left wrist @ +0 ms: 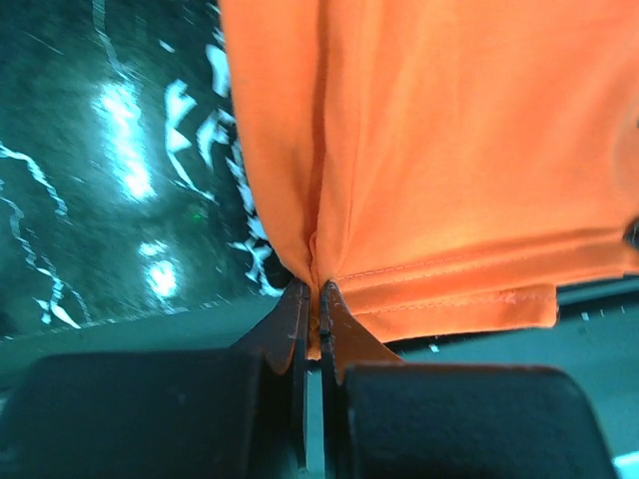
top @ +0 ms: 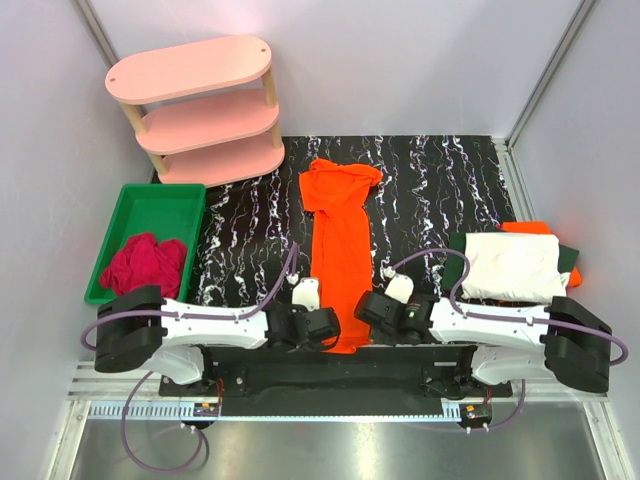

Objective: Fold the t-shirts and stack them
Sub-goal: Grab the bottom of the folded rectangular tshirt with both arms

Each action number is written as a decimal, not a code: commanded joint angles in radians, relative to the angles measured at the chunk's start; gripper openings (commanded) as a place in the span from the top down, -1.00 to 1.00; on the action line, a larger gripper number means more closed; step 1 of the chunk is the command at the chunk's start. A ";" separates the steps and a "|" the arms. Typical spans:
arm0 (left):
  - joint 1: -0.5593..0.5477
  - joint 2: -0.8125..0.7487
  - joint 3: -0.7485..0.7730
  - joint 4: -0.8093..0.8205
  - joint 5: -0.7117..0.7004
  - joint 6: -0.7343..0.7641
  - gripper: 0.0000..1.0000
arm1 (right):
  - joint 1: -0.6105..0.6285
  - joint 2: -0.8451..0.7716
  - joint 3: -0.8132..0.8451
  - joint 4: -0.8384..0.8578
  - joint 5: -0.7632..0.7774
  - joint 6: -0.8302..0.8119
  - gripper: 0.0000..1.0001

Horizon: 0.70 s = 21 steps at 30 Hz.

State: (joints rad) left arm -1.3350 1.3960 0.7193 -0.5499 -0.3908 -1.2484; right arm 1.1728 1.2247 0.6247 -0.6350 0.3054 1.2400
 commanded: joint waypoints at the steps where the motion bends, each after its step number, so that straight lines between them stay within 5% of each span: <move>1: -0.041 0.014 0.019 -0.087 0.015 0.001 1.00 | 0.008 -0.033 -0.011 -0.130 0.054 0.009 1.00; 13: -0.044 -0.037 0.221 -0.241 -0.151 0.053 1.00 | 0.007 -0.074 0.177 -0.218 0.218 -0.091 1.00; 21: 0.060 -0.031 0.319 -0.286 -0.249 0.145 1.00 | -0.044 0.008 0.263 -0.200 0.291 -0.178 1.00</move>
State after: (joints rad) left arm -1.3304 1.3861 0.9962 -0.7933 -0.5404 -1.1606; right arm 1.1641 1.1973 0.8402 -0.8127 0.4938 1.1233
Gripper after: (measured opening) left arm 0.027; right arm 0.011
